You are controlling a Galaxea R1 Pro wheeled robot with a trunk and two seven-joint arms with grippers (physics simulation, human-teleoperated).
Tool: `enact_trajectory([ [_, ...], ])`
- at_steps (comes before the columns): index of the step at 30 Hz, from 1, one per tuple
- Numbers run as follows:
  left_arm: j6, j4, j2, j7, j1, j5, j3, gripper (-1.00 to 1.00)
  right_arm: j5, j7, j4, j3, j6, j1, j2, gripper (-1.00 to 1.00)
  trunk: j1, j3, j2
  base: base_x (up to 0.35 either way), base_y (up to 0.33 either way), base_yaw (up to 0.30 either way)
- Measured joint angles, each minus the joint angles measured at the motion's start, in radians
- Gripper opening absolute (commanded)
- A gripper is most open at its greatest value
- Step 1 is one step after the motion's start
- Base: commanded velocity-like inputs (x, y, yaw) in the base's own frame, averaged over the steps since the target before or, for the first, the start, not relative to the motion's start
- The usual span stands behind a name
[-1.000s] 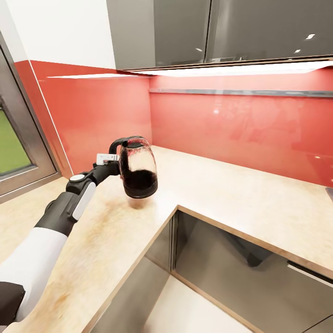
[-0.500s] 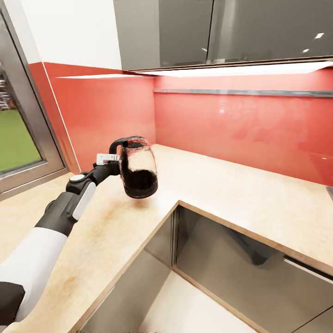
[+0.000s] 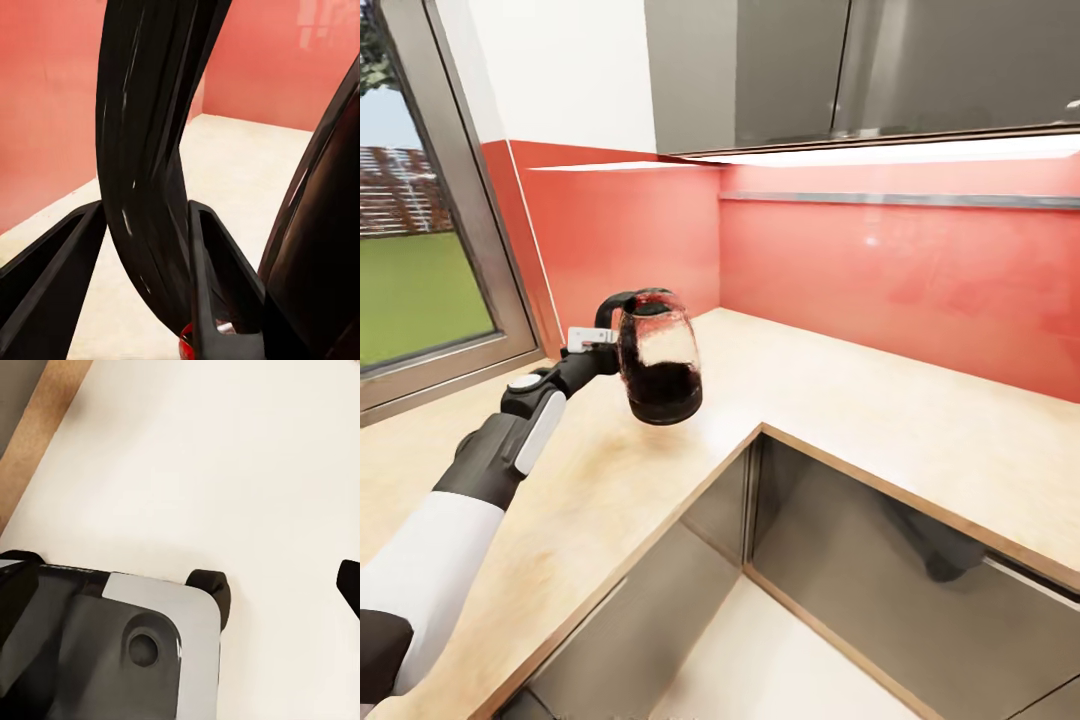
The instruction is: Set up a coffee station on the kitchen countertop: keep the coffee maker on the countertop, move the bottle of coffee from the kitchen shelf to the counter next to the coffee maker, place a paper coffee filter on top of the coffee maker, put the saucer next to the coffee maker with the coffee cup on the saucer, and place the electric kettle next to the coffee maker.
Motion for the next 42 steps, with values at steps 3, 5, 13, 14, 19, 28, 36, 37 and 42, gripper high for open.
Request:
enact_trajectory([
  [3,0.0,-0.005,0.001,0.0,0.0,-0.001,0.002,-1.0,0.0,0.0,0.0,0.0,0.0,0.0,0.0,1.0,0.0,0.0,0.0,-0.002,-0.002,0.249],
  [5,0.0,-0.005,0.001,0.0,0.0,-0.001,0.003,-1.0,0.0,0.0,0.0,0.0,0.0,0.0,0.0,1.0,0.0,0.0,0.0,-0.001,-0.001,0.146],
  [13,0.0,-0.01,0.002,-0.001,0.0,0.001,0.007,-1.0,0.0,0.002,0.0,-0.001,0.001,0.0,0.0,1.0,0.0,0.0,0.0,0.0,0.0,0.034],
  [14,0.0,-0.014,0.002,-0.001,0.0,0.001,0.007,-1.0,0.0,0.002,0.0,-0.001,0.001,0.0,0.0,1.0,0.0,0.0,0.0,0.0,0.0,0.147],
  [19,0.012,-0.054,0.003,-0.001,0.0,0.0,0.011,-1.0,-0.001,0.0,0.0,-0.001,0.001,0.0,0.0,1.0,0.0,0.0,0.0,0.0,0.0,0.231],
  [28,0.04,-0.135,0.039,-0.002,0.001,0.001,0.022,-1.0,-0.001,0.005,0.0,-0.001,0.002,0.0,0.0,1.0,0.0,0.0,0.0,0.0,0.0,0.048],
  [36,0.216,-0.362,0.135,-0.001,0.005,0.012,0.022,-1.0,-0.001,0.002,-0.001,0.0,0.001,0.0,0.0,1.0,0.0,0.0,0.0,0.0,0.0,0.0],
  [37,0.227,-0.376,0.137,0.0,0.006,0.016,0.022,-1.0,-0.001,0.002,-0.001,0.0,0.001,0.0,0.0,1.0,0.0,0.0,0.0,0.0,0.0,0.0],
  [42,0.264,-0.443,0.144,0.001,0.044,0.012,0.054,-1.0,-0.001,0.001,-0.001,0.0,0.001,0.0,0.0,1.0,0.0,0.0,0.0,0.0,0.0,0.0],
])
